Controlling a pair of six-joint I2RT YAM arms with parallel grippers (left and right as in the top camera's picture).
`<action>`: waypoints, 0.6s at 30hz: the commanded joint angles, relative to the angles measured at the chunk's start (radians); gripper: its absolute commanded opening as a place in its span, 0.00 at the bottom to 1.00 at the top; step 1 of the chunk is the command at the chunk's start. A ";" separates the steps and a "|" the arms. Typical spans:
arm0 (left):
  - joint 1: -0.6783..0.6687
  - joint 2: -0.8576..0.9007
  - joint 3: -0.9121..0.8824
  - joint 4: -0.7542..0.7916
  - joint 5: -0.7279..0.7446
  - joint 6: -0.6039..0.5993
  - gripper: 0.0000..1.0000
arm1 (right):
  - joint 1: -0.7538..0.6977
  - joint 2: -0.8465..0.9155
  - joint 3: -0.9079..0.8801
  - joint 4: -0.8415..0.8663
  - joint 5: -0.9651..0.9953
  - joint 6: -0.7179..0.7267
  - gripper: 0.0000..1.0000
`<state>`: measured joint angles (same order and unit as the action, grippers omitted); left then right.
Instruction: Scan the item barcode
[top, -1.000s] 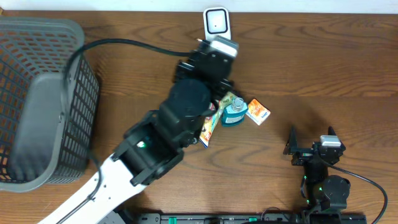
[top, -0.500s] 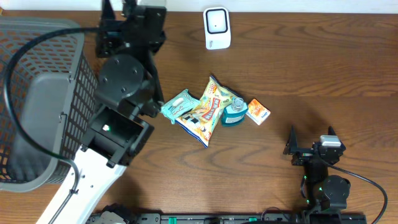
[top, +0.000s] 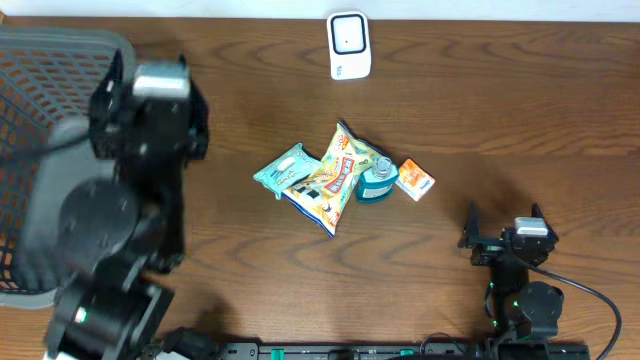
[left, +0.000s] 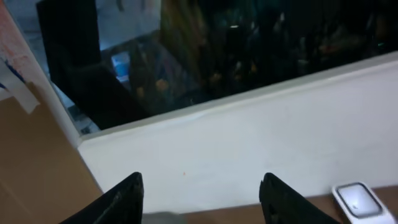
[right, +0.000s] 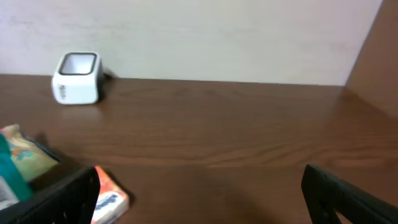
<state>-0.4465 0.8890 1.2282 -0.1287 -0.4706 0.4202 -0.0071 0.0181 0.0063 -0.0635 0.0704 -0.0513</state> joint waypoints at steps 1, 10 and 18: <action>0.005 -0.143 -0.101 -0.001 0.118 -0.034 0.63 | 0.001 -0.002 -0.001 0.000 0.043 -0.077 0.99; 0.117 -0.305 -0.158 -0.010 0.290 -0.193 0.65 | 0.002 -0.002 -0.001 -0.005 -0.049 -0.051 0.99; 0.206 -0.335 -0.158 -0.072 0.557 -0.251 0.73 | 0.002 -0.002 -0.001 -0.008 -0.166 0.526 0.99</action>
<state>-0.2684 0.5785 1.0729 -0.1871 -0.0784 0.2081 -0.0071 0.0185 0.0063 -0.0673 -0.0360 0.1318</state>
